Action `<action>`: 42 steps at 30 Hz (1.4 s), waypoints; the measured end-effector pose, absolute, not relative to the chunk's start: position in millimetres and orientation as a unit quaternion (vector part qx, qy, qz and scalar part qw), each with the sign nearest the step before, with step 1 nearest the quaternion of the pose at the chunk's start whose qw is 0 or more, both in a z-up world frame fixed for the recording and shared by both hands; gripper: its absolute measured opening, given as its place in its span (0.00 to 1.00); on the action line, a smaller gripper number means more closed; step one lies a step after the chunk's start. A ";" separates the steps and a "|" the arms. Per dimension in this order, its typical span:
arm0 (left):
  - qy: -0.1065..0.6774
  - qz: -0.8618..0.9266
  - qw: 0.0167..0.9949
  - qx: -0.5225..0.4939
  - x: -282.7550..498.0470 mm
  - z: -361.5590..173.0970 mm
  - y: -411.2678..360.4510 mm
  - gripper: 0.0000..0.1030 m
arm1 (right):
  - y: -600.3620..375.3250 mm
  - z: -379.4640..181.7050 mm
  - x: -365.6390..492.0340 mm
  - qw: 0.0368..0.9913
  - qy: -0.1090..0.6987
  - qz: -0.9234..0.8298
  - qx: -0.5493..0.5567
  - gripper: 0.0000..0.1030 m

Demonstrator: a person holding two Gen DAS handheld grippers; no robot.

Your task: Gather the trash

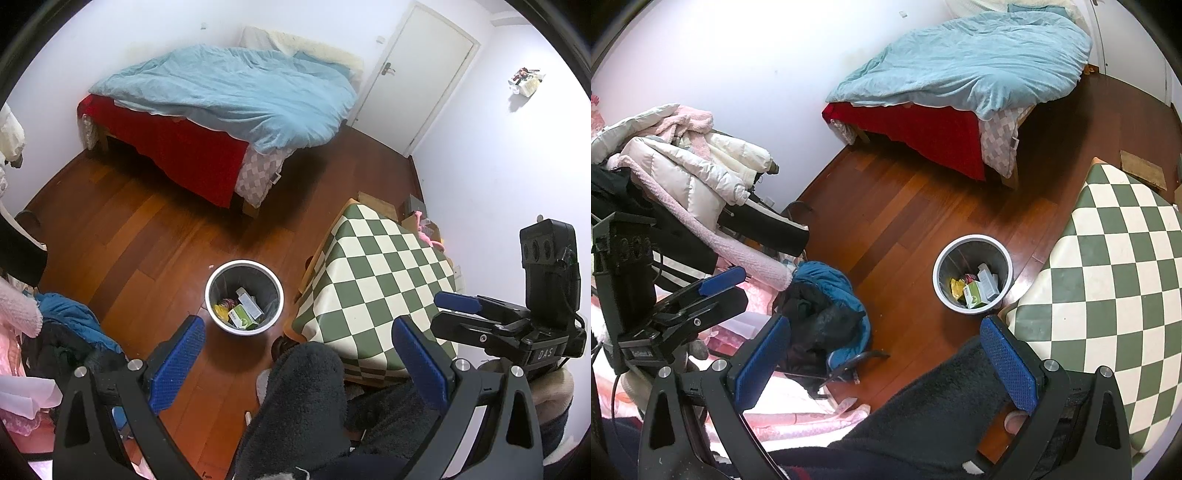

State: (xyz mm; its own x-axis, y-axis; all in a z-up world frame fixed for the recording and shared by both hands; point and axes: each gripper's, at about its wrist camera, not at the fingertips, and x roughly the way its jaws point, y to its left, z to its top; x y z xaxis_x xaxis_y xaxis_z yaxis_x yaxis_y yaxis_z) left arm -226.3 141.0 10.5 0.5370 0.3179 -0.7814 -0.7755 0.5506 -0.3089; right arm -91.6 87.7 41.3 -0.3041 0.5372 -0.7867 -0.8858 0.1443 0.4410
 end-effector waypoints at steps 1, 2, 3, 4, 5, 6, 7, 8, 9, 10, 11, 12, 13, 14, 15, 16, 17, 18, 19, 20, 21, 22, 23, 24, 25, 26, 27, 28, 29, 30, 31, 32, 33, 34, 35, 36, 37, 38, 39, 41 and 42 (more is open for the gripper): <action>0.344 0.334 0.812 -0.333 -225.3 10.3 141.2 1.00 | 87.7 40.9 -91.5 0.564 0.504 0.631 -0.173 1.00; 0.345 0.332 0.812 -0.333 -224.5 10.2 141.5 1.00 | 87.9 40.6 -91.3 0.564 0.505 0.631 -0.173 1.00; 0.345 0.331 0.813 -0.333 -223.7 9.4 141.8 1.00 | 88.1 41.1 -91.4 0.563 0.505 0.631 -0.172 1.00; 0.346 0.329 0.813 -0.333 -223.1 9.0 141.9 1.00 | 87.7 41.2 -91.2 0.563 0.506 0.631 -0.171 1.00; 0.346 0.327 0.813 -0.334 -222.4 8.4 142.1 1.00 | 87.5 40.4 -90.6 0.562 0.506 0.631 -0.171 1.00; 0.347 0.326 0.813 -0.335 -221.7 8.0 142.5 1.00 | 87.2 40.1 -90.3 0.562 0.506 0.631 -0.171 1.00; 0.347 0.324 0.813 -0.336 -221.1 7.5 142.4 1.00 | 87.4 40.1 -90.3 0.562 0.506 0.631 -0.171 1.00; 0.348 0.324 0.813 -0.336 -220.8 7.1 142.7 1.00 | 88.0 40.3 -90.4 0.563 0.506 0.631 -0.171 1.00; 0.348 0.322 0.813 -0.337 -220.6 6.6 143.3 1.00 | 87.8 40.0 -90.1 0.563 0.507 0.630 -0.171 1.00; 0.348 0.322 0.813 -0.338 -221.1 6.0 143.4 1.00 | 87.4 39.3 -89.3 0.563 0.507 0.630 -0.171 1.00; 0.348 0.321 0.813 -0.338 -221.0 6.0 143.7 1.00 | 87.3 39.2 -89.4 0.563 0.508 0.630 -0.170 1.00; 0.348 0.321 0.813 -0.338 -221.1 5.9 144.1 1.00 | 87.1 39.2 -89.2 0.563 0.507 0.629 -0.171 1.00; 0.348 0.321 0.813 -0.338 -221.1 5.9 143.9 1.00 | 86.3 38.6 -87.8 0.564 0.507 0.629 -0.172 1.00; 0.348 0.321 0.813 -0.338 -221.1 6.0 144.1 1.00 | 85.5 38.2 -88.0 0.564 0.507 0.629 -0.172 1.00; 0.348 0.321 0.813 -0.338 -221.0 6.1 144.2 1.00 | 84.6 38.0 -87.4 0.563 0.508 0.628 -0.173 1.00; 0.348 0.320 0.813 -0.338 -220.9 6.1 144.0 1.00 | 83.8 38.5 -87.1 0.563 0.508 0.629 -0.173 1.00; 0.348 0.320 0.813 -0.339 -220.2 6.3 143.8 1.00 | 82.8 38.2 -87.6 0.563 0.508 0.629 -0.173 1.00; 0.348 0.321 0.814 -0.338 -220.0 6.4 143.7 1.00 | 84.1 38.5 -87.0 0.563 0.508 0.629 -0.173 1.00; 0.348 0.321 0.813 -0.337 -219.9 6.2 143.4 1.00 | 83.2 38.3 -87.2 0.563 0.507 0.629 -0.173 1.00; 0.348 0.321 0.814 -0.337 -220.3 6.6 143.7 1.00 | 83.6 38.2 -87.5 0.563 0.507 0.629 -0.173 1.00; 0.348 0.321 0.814 -0.337 -219.5 6.8 143.6 1.00 | 84.3 38.1 -87.4 0.563 0.507 0.629 -0.173 1.00; 0.347 0.320 0.815 -0.337 -219.0 7.1 144.0 1.00 | 85.8 38.7 -87.8 0.564 0.508 0.628 -0.172 1.00; 0.347 0.321 0.814 -0.336 -219.2 7.4 144.2 1.00 | 84.7 38.3 -87.8 0.564 0.508 0.628 -0.172 1.00; 0.346 0.321 0.815 -0.336 -219.0 8.0 144.3 1.00 | 86.5 38.8 -88.2 0.565 0.508 0.628 -0.172 1.00; 0.346 0.321 0.815 -0.336 -218.6 8.2 144.6 1.00 | 85.6 38.6 -88.3 0.564 0.507 0.628 -0.172 1.00; 0.346 0.322 0.815 -0.336 -218.7 8.3 144.4 1.00 | 85.7 39.3 -88.5 0.564 0.507 0.628 -0.171 1.00; 0.346 0.321 0.815 -0.336 -218.8 8.3 144.6 1.00 | 84.3 40.4 -88.8 0.563 0.507 0.630 -0.172 1.00; 0.346 0.320 0.815 -0.336 -218.9 8.3 144.8 1.00 | 83.1 40.2 -88.8 0.563 0.507 0.630 -0.171 1.00; 0.346 0.321 0.815 -0.337 -219.2 8.4 144.9 1.00 | 81.9 40.4 -89.0 0.562 0.507 0.631 -0.172 1.00; 0.346 0.321 0.815 -0.337 -219.2 8.3 144.8 1.00 | 82.7 41.5 -89.1 0.561 0.506 0.631 -0.173 1.00; 0.346 0.320 0.815 -0.337 -219.5 8.3 145.2 1.00 | 81.9 41.2 -89.2 0.561 0.506 0.632 -0.173 1.00; 0.346 0.320 0.815 -0.337 -219.6 8.6 145.2 1.00 | 82.3 41.7 -89.4 0.560 0.507 0.632 -0.173 1.00; 0.346 0.320 0.815 -0.336 -219.6 8.5 145.5 1.00 | 81.4 42.0 -89.5 0.560 0.506 0.632 -0.174 1.00; 0.346 0.319 0.816 -0.337 -220.0 8.3 145.8 1.00 | 80.4 42.4 -89.6 0.560 0.506 0.633 -0.175 1.00; 0.346 0.319 0.815 -0.337 -220.0 8.4 145.9 1.00 | 80.4 42.2 -89.6 0.560 0.506 0.632 -0.175 1.00; 0.346 0.320 0.815 -0.336 -220.1 8.4 145.7 1.00 | 80.9 42.4 -89.6 0.560 0.506 0.632 -0.174 1.00; 0.347 0.319 0.816 -0.335 -220.0 8.6 145.7 1.00 | 80.8 42.6 -89.8 0.560 0.506 0.632 -0.174 1.00; 0.346 0.320 0.815 -0.336 -220.5 8.6 145.8 1.00 | 82.0 42.5 -90.0 0.560 0.506 0.633 -0.175 1.00; 0.345 0.320 0.815 -0.337 -220.2 8.4 145.2 1.00 | 82.3 42.5 -90.0 0.560 0.506 0.632 -0.174 1.00; 0.346 0.320 0.816 -0.336 -220.2 8.5 145.3 1.00 | 82.2 42.3 -90.3 0.560 0.507 0.632 -0.175 1.00; 0.345 0.321 0.815 -0.336 -220.3 8.3 144.9 1.00 | 83.1 43.0 -90.5 0.560 0.506 0.632 -0.175 1.00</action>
State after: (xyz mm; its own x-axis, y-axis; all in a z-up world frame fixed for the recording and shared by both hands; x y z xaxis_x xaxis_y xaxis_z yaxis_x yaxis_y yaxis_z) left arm -220.3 144.9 8.3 0.5559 0.2912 -0.7785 -0.7555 0.5675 -0.3272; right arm -90.5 83.1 43.0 -0.3115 0.5300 -0.7887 -0.8853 0.1398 0.4435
